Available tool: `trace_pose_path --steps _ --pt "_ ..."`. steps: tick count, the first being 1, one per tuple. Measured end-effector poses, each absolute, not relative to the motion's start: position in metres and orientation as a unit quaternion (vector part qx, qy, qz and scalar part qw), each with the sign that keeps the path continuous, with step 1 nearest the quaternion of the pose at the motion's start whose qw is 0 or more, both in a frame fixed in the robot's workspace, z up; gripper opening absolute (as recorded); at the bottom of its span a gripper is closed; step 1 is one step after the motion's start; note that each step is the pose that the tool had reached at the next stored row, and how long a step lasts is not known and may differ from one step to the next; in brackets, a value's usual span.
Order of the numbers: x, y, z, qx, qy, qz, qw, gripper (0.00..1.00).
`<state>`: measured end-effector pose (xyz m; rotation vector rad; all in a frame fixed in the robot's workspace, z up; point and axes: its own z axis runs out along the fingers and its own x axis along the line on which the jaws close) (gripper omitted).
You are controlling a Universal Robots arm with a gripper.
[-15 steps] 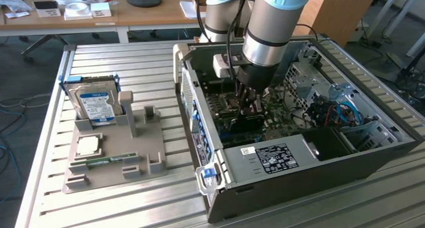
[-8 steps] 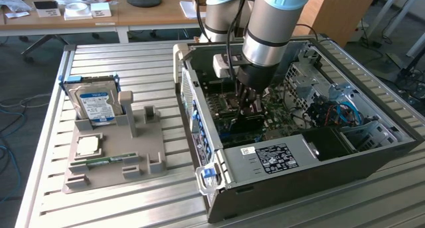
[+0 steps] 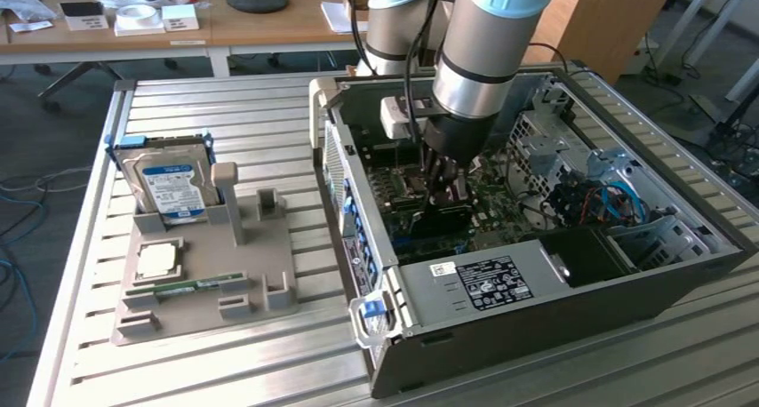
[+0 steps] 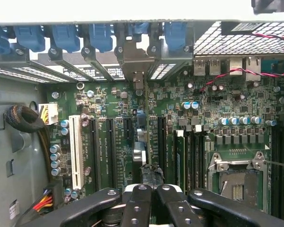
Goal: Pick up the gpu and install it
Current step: 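Press down on the gpu until it lock into place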
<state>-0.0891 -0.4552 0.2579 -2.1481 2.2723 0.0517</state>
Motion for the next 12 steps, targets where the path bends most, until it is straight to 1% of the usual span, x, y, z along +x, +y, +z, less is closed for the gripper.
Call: trace_pose_path --steps 3,12 --pt "-0.089 -0.455 0.264 -0.687 0.727 0.017 0.009 0.11" --pt "-0.089 -0.455 0.304 -0.687 0.727 0.017 0.007 0.11"
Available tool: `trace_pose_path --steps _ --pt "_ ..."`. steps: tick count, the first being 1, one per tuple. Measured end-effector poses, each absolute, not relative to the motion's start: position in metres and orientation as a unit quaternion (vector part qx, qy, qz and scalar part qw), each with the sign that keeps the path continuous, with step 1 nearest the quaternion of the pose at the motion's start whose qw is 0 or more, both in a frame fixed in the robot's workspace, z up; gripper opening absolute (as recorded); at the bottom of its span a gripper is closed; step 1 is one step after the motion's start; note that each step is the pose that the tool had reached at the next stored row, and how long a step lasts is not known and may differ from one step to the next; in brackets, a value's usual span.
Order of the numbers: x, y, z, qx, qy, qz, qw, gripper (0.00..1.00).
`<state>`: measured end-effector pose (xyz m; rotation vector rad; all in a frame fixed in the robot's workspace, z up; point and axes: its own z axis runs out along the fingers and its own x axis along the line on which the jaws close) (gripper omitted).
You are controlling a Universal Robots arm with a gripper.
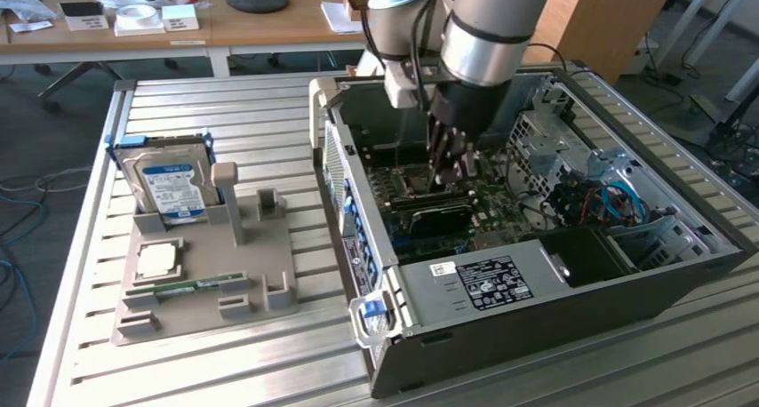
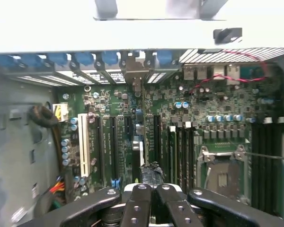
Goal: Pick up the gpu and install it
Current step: 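Press down on the gpu until it lock into place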
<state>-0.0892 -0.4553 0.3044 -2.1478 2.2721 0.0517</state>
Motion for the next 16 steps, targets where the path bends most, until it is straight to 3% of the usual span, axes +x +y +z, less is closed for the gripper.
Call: trace_pose_path --steps 16 --pt "-0.089 -0.455 0.368 -0.687 0.727 0.017 0.007 0.11"
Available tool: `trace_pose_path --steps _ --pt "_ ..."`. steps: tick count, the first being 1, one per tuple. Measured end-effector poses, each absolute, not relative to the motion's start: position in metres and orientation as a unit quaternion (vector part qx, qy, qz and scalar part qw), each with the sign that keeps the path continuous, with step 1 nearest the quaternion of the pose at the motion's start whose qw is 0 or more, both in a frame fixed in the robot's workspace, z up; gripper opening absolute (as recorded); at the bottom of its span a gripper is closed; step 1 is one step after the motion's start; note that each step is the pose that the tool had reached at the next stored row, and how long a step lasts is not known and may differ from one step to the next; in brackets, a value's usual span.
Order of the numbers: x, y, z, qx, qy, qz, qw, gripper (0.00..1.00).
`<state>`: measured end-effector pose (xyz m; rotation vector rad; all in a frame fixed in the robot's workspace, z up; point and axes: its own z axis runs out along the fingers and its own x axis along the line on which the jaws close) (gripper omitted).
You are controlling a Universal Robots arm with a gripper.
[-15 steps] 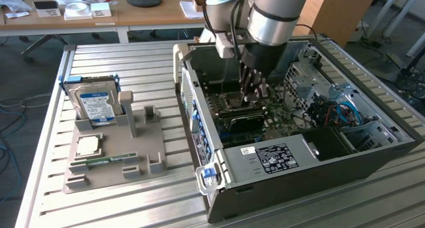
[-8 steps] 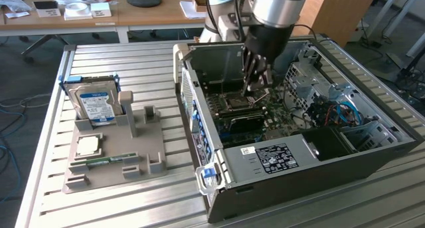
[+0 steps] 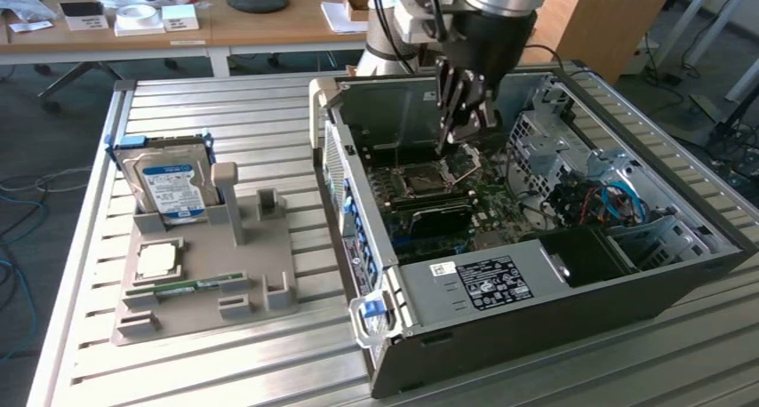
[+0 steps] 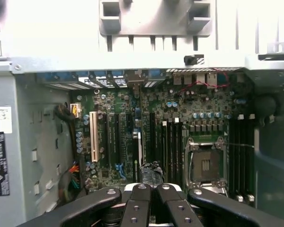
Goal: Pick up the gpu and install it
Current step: 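Press down on the gpu until it lock into place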
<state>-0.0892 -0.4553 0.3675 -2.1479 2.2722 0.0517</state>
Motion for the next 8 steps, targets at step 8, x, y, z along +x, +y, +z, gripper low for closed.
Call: trace_pose_path --steps 8 --pt "-0.0892 -0.4553 0.3684 -0.687 0.727 0.017 0.007 0.11"
